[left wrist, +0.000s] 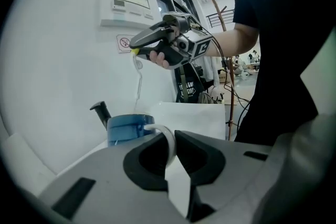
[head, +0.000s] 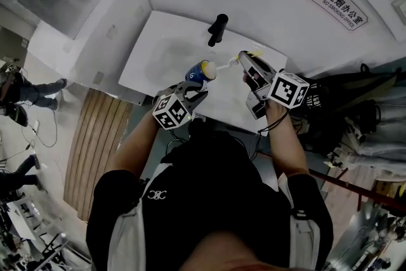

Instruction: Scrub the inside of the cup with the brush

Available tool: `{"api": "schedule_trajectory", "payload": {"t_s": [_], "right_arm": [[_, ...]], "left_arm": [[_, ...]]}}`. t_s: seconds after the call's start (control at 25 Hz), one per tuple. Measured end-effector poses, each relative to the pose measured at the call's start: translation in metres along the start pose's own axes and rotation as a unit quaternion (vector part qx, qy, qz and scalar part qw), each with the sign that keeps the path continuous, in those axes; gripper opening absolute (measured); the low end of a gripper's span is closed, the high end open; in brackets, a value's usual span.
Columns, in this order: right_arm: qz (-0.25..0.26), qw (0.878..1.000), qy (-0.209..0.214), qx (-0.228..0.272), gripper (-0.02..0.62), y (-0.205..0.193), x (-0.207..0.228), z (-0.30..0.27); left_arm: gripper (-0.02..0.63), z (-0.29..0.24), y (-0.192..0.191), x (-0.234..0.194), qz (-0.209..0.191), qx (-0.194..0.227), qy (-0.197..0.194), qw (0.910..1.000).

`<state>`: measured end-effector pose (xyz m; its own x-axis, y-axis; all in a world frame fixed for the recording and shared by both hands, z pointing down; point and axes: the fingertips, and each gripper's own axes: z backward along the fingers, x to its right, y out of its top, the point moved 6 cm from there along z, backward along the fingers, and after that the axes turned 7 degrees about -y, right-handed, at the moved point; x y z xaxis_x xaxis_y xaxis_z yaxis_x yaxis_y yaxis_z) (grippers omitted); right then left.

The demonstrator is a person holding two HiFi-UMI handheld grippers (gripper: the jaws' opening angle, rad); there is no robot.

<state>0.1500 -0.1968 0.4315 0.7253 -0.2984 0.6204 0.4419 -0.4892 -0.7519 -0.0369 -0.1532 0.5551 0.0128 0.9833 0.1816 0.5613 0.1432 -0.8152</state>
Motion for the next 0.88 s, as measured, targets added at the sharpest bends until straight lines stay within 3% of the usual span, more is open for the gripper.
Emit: {"api": "schedule_trajectory", "payload": {"t_s": [0.24, 0.36, 0.64, 0.88], "right_arm": [[0.044, 0.997, -0.015, 0.056, 0.055, 0.027, -0.01, -0.012], [0.06, 0.996, -0.034, 0.062, 0.055, 0.033, -0.004, -0.018], [0.049, 0.995, -0.077, 0.032, 0.062, 0.026, 0.027, -0.017], [0.004, 0.996, -0.086, -0.032, 0.066, 0.0, 0.05, -0.01]], "left_arm": [[0.046, 0.013, 0.018, 0.01, -0.019, 0.026, -0.013, 0.9994], [0.048, 0.02, 0.026, 0.012, -0.019, 0.044, -0.013, 0.9987], [0.048, 0.045, 0.018, -0.001, 0.044, 0.098, 0.008, 0.9942], [0.048, 0.053, 0.002, -0.013, 0.07, 0.091, 0.033, 0.9928]]}}
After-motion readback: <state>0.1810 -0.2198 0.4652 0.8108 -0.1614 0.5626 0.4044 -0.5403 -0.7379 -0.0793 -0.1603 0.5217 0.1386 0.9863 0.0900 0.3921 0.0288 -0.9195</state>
